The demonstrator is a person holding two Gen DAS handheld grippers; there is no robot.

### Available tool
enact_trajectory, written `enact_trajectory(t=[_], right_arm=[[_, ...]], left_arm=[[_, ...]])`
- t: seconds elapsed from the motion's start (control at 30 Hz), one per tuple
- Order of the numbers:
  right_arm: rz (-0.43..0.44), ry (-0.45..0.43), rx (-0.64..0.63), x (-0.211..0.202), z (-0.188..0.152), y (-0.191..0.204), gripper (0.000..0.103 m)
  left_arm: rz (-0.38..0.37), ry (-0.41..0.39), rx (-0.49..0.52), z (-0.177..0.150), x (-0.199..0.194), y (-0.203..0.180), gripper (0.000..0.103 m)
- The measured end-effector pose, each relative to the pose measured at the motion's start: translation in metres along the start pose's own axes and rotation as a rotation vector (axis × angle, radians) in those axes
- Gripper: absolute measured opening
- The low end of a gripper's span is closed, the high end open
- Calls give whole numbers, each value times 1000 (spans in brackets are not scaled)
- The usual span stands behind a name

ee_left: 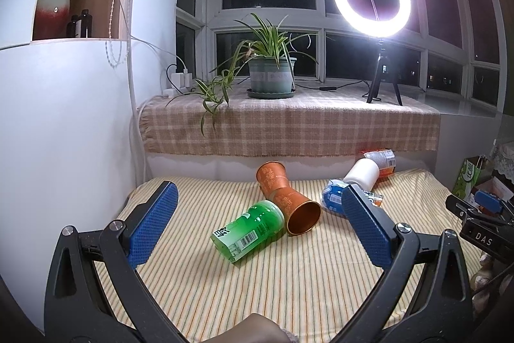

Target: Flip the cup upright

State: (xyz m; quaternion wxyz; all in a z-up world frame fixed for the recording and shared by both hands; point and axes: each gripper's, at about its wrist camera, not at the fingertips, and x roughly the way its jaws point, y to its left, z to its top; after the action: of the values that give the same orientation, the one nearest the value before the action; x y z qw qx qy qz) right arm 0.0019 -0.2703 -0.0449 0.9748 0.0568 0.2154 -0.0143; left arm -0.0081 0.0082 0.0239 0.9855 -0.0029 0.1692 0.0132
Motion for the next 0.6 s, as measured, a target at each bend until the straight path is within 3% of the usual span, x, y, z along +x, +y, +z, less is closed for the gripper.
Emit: enact_trajectory(t=[0.6], right_arm=[[-14, 21, 9, 10, -2, -1, 81]], left_arm=[[-10, 13, 6, -10, 9, -3, 103]])
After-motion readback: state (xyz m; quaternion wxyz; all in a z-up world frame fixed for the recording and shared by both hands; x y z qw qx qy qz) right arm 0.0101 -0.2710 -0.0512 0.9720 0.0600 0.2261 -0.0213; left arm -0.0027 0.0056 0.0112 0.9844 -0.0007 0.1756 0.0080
